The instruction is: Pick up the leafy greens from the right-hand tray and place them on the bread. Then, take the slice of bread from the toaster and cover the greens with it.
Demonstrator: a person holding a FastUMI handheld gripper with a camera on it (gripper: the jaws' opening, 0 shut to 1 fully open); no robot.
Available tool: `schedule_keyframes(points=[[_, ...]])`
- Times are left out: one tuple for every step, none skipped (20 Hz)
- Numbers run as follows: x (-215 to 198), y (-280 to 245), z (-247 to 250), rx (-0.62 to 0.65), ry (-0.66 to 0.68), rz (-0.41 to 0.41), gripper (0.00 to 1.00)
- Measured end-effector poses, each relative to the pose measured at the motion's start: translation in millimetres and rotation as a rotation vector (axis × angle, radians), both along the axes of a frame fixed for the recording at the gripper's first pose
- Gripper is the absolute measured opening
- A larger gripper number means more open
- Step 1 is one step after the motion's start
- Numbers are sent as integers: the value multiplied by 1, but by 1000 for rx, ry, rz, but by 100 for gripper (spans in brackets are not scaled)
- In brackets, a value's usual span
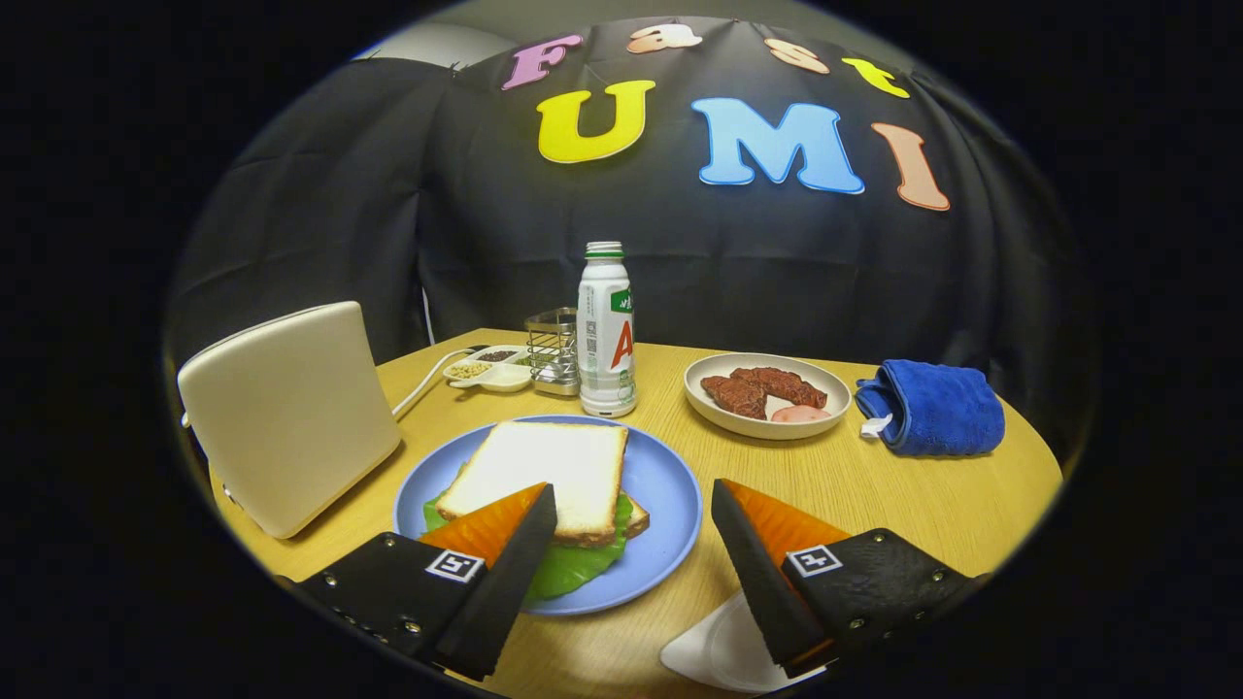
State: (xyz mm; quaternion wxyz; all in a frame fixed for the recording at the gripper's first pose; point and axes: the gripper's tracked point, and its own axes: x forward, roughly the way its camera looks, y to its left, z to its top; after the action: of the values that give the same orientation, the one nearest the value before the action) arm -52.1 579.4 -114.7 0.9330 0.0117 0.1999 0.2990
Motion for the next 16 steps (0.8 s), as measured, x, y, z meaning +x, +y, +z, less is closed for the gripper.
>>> schedule_keyframes(points=[[-1, 0, 2, 12, -2, 5, 98], [-1, 2, 2, 26, 2, 12, 98], [-2, 4, 4, 50, 16, 20, 98], [-5, 8, 8, 89, 34, 37, 98], [-6, 11, 19, 135, 36, 46, 98], [-4, 8, 32, 162, 24, 40, 98], [-2, 2, 48, 172, 1, 33, 98], [-3, -1, 67, 178, -28, 34, 98], [-5, -5, 88, 183, -62, 42, 97], [-6, -11, 111, 190, -101, 46, 97], [-7, -17, 135, 199, -143, 46, 98], [-8, -24, 159, 211, -185, 42, 97], [-10, -30, 179, 223, -219, 38, 97], [-13, -35, 193, 231, -243, 41, 97], [-17, -38, 204, 238, -261, 50, 97], [-20, -40, 213, 247, -283, 61, 97]])
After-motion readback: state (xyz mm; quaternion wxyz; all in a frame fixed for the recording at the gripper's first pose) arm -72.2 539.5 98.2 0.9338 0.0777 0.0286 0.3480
